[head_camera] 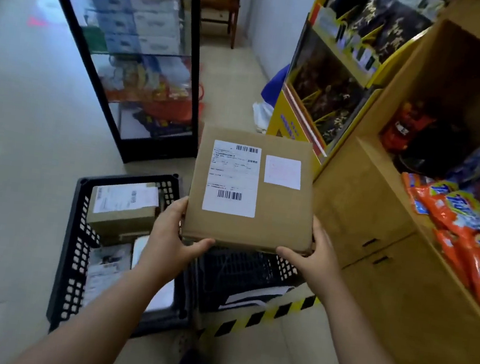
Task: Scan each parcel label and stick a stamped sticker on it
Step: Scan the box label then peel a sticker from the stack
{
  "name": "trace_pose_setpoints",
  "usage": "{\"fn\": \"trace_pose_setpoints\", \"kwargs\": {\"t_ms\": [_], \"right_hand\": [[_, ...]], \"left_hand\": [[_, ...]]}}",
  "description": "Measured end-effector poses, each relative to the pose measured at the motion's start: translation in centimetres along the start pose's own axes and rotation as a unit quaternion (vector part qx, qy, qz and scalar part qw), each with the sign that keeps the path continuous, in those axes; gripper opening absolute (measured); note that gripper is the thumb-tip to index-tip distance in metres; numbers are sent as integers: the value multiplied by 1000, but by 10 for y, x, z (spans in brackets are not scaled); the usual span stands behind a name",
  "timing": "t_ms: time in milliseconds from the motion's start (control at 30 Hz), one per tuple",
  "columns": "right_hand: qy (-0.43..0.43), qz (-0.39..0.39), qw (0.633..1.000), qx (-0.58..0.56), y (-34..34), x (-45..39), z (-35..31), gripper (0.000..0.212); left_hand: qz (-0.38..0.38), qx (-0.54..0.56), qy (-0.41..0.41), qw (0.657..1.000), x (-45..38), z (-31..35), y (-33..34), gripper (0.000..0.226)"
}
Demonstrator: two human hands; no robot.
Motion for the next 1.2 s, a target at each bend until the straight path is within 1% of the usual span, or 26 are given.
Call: {"fn": "trace_pose_setpoints", "kwargs": {"t_ms": [100, 233, 267, 333, 400, 533, 633, 733, 867, 1033, 1200], "right_hand": [[26, -22, 999, 18, 9, -55, 23, 102], [77, -51, 995, 34, 24, -107, 69, 109], [93, -55, 993, 37, 25, -115, 78, 107], [122, -72, 989, 37, 29, -135, 99, 98], [134, -95, 986, 37, 35, -157, 118, 94], [146, -137, 978, 50, 57, -199, 154, 98], [154, -156, 973, 68, 74, -225, 177, 102], [183, -167, 966, 78, 88, -245, 199, 101], [189, -171, 963, 87, 105, -259, 223, 102], [217, -165, 958, 88, 132, -265, 249, 97], [221, -161, 959, 75, 163, -271, 287, 90]], "left_hand": [[-11, 62, -65, 996, -41, -18, 30, 83], [-46, 88, -137, 986, -81, -51, 74, 77], [-51, 89, -154, 983, -86, -57, 82, 79], [-54, 88, -190, 976, -98, -70, 102, 84], [-47, 85, -223, 970, -108, -80, 120, 83], [-17, 76, -268, 960, -127, -97, 152, 85], [0, 63, -277, 959, -141, -107, 172, 79], [0, 50, -291, 955, -154, -120, 191, 77], [1, 41, -308, 950, -164, -140, 211, 79], [-8, 44, -334, 941, -175, -169, 232, 77], [1, 45, -358, 933, -185, -214, 261, 77]]}}
Point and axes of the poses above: each hand's wrist, its own x-axis away from the middle knuckle, its own y-axis out of the palm, z = x × y, the point moved 4 cm from there along -x, towards the middle knuckle, and after that the axes turned 1 degree about -x, right-handed, at the moved point
